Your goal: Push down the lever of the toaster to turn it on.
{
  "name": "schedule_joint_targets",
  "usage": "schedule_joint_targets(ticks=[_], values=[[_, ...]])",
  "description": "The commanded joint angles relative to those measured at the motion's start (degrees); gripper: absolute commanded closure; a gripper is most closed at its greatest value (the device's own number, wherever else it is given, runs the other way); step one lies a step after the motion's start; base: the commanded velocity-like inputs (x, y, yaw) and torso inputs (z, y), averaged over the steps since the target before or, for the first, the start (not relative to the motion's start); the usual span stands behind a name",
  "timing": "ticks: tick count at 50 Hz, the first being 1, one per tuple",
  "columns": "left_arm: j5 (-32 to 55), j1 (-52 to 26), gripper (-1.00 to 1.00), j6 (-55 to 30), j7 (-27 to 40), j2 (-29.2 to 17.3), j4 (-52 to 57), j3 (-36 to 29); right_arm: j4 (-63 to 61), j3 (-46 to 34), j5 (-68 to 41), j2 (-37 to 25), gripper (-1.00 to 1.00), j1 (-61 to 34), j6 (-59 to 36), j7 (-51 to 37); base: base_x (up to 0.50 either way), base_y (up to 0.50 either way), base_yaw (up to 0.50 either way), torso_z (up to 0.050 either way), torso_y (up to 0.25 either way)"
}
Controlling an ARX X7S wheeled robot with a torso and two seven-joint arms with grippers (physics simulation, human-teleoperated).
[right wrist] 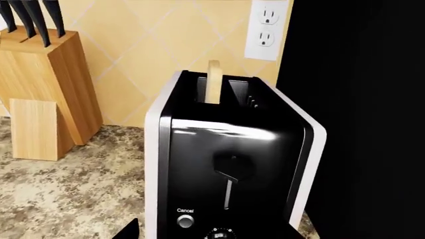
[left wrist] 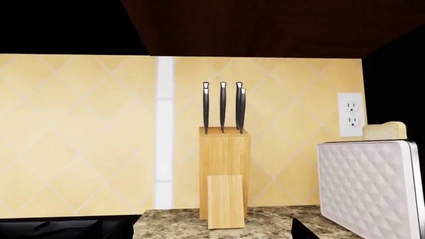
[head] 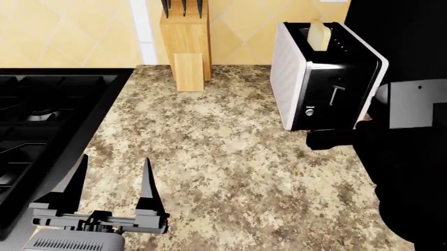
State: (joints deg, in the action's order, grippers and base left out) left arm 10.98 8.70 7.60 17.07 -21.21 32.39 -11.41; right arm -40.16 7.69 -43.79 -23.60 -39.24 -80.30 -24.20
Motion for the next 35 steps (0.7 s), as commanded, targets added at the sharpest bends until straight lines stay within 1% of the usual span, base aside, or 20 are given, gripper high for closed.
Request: schedule_joint_targets(ticks=[1, 13, 35], values=[[0.39, 0.06, -1.00, 0.05, 0.10, -0.29, 0.13, -0.03, 7.76, -1.95, -0.82, -0.97, -1.00, -5.47, -2.86, 0.51, 0.00, 0.00, 0.00, 0.000, 0.000], [0.76, 0.18, -1.00, 0.08, 0.24, -0.59, 0.39, -0.04, 10.29, -2.95, -1.48, -1.17, -1.00, -10.15, -4.70, -0.82, 0.00, 0.00, 0.00, 0.000, 0.000], [1.25, 0.15, -1.00, 0.10, 0.58, -1.05, 0.71, -0.05, 16.84, -6.47, 0.24, -2.36, -1.00, -12.95, -0.61, -0.53, 0.00, 0.00, 0.00, 0.000, 0.000]])
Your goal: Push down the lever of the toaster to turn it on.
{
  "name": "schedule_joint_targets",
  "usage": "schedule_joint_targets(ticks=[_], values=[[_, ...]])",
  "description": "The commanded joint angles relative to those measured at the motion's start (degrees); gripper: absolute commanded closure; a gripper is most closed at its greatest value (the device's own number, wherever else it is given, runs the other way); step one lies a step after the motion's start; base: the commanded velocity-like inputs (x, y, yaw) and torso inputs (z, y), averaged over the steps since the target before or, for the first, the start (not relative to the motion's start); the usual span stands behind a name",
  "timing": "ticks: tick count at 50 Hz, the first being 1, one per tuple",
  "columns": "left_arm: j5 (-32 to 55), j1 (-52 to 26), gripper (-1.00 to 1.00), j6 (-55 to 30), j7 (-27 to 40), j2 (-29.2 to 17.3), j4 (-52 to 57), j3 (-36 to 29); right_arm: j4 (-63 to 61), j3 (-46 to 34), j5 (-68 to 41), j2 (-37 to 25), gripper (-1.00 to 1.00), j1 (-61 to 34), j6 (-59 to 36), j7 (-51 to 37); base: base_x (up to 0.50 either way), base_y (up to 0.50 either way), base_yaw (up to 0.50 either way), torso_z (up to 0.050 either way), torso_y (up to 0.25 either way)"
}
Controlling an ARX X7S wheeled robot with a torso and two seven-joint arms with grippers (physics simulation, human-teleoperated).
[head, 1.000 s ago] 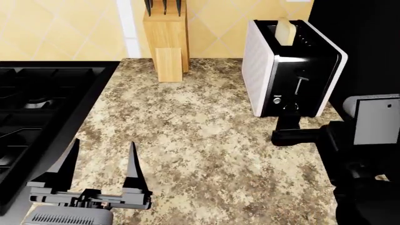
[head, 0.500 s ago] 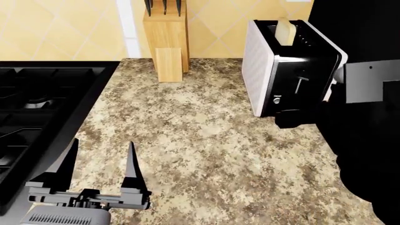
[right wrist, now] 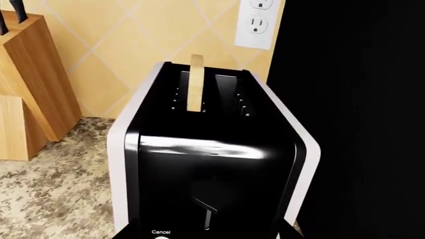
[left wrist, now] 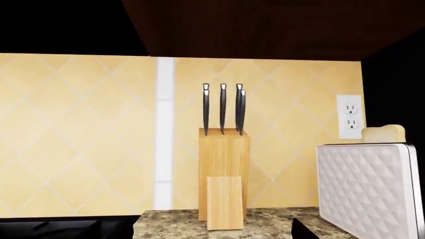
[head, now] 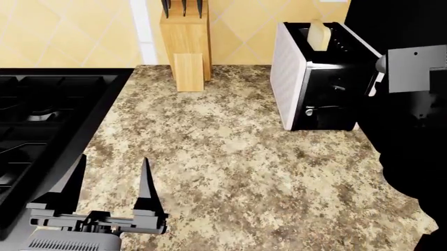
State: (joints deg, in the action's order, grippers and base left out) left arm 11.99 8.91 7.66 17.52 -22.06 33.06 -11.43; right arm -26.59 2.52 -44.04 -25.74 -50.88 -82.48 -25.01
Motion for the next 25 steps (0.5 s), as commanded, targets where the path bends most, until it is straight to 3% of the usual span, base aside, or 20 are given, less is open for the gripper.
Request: schedule_joint_targets(ticks=[1, 25], values=[[0.23, -0.07, -1.00, 0.05, 0.14, -0.21, 0.03, -0.04, 3.46, -1.33, 0.49, -0.18, -1.00, -1.34, 1.69, 0.31, 0.00, 0.00, 0.00, 0.000, 0.000], [0.30, -0.02, -1.00, 0.19, 0.52, -0.55, 0.18, -0.31, 7.77, -1.58, 0.57, 0.15, -1.00, -2.00, 5.71, 1.94, 0.00, 0.00, 0.00, 0.000, 0.000]])
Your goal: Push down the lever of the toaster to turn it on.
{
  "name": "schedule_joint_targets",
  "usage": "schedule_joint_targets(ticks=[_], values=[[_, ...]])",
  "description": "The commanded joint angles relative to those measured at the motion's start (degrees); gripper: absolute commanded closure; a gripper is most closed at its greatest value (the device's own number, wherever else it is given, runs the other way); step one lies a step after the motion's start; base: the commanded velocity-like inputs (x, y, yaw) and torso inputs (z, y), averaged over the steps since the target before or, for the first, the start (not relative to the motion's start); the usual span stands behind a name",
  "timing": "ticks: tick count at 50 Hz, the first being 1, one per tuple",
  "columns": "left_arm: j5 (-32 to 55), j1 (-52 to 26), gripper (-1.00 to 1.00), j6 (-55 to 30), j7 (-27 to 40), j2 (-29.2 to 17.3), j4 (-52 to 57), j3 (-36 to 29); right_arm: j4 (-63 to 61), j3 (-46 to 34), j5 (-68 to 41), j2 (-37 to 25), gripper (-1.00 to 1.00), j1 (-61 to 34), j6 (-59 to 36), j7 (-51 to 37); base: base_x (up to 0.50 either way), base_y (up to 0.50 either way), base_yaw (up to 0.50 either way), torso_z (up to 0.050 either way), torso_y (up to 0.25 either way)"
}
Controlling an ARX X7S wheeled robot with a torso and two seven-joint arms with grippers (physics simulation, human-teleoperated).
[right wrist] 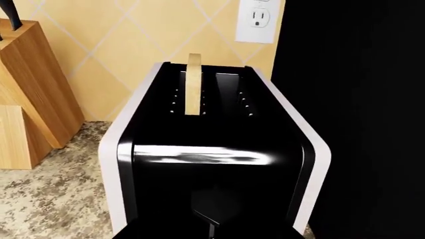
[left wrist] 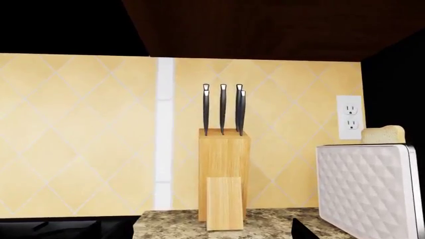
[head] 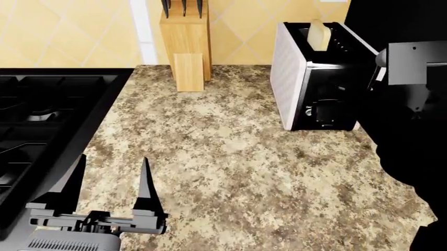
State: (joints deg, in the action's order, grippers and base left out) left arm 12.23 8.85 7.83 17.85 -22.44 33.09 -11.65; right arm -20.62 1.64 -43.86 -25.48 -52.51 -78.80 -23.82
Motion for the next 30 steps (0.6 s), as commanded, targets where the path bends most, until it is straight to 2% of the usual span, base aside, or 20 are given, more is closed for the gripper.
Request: schedule_joint_targets(ticks=[1, 23, 24, 30], values=[[0.08, 0.05, -1.00, 0.02, 0.19, -0.20, 0.18, -0.09, 1.83, -0.84, 0.41, -0.15, -1.00, -0.45, 2.16, 0.82, 0.00, 0.00, 0.00, 0.000, 0.000], [0.42, 0.06, -1.00, 0.04, 0.54, -0.60, 0.38, -0.12, 3.83, -3.75, 1.75, -0.95, -1.00, -0.85, 4.84, 1.71, 0.00, 0.00, 0.00, 0.000, 0.000], [0.44, 0.05, -1.00, 0.03, 0.56, -0.62, 0.38, -0.12, 3.79, -3.81, 1.79, -1.01, 1.00, -0.80, 4.96, 1.72, 0.00, 0.00, 0.00, 0.000, 0.000], [0.52, -0.01, -1.00, 0.08, 0.63, -0.69, 0.29, -0.16, 2.88, -3.89, 1.62, -1.38, 1.00, -0.82, 5.04, 1.59, 0.00, 0.00, 0.00, 0.000, 0.000]])
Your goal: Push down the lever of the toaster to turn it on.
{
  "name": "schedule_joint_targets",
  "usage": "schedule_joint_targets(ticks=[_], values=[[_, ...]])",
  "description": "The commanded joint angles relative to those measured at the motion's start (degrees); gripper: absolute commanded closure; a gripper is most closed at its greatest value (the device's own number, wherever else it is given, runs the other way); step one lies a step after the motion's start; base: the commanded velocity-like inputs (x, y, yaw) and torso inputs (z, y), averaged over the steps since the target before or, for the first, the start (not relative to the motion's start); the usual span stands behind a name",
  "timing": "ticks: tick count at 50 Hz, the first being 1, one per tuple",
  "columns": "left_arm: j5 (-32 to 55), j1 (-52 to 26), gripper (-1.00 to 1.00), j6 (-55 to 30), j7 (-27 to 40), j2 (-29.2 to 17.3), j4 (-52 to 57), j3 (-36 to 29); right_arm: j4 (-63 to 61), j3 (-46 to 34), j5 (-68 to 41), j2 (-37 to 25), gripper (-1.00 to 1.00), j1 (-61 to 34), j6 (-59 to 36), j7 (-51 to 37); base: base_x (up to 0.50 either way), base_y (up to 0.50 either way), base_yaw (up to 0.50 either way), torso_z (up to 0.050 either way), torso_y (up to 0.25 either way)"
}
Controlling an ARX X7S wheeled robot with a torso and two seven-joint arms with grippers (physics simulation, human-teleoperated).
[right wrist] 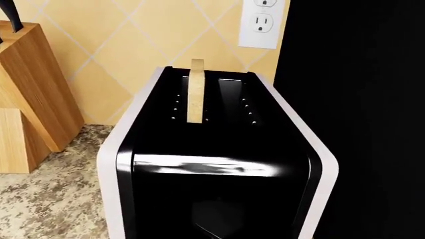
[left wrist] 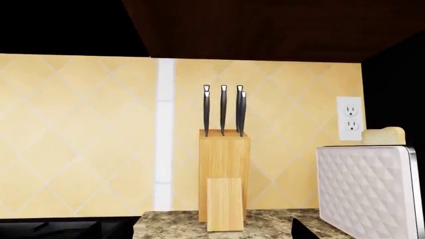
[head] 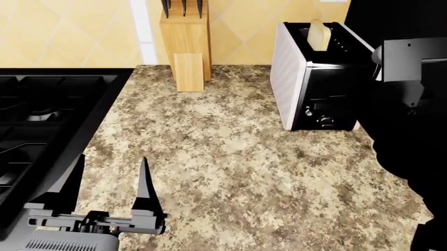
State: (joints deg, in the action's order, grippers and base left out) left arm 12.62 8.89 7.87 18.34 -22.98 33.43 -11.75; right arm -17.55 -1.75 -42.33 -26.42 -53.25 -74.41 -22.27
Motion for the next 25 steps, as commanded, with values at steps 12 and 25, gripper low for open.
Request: schedule_joint_targets(ticks=[12, 25], values=[[0.45, -0.05, -1.00, 0.12, 0.31, -0.40, 0.04, -0.01, 0.12, -0.84, 0.10, -0.59, 1.00, -0.30, 1.22, 0.02, 0.00, 0.00, 0.00, 0.000, 0.000], [0.61, -0.06, -1.00, 0.15, 0.55, -0.62, 0.10, -0.06, 0.44, -1.41, 0.24, -0.73, 1.00, -0.34, 1.89, 0.01, 0.00, 0.00, 0.00, 0.000, 0.000]])
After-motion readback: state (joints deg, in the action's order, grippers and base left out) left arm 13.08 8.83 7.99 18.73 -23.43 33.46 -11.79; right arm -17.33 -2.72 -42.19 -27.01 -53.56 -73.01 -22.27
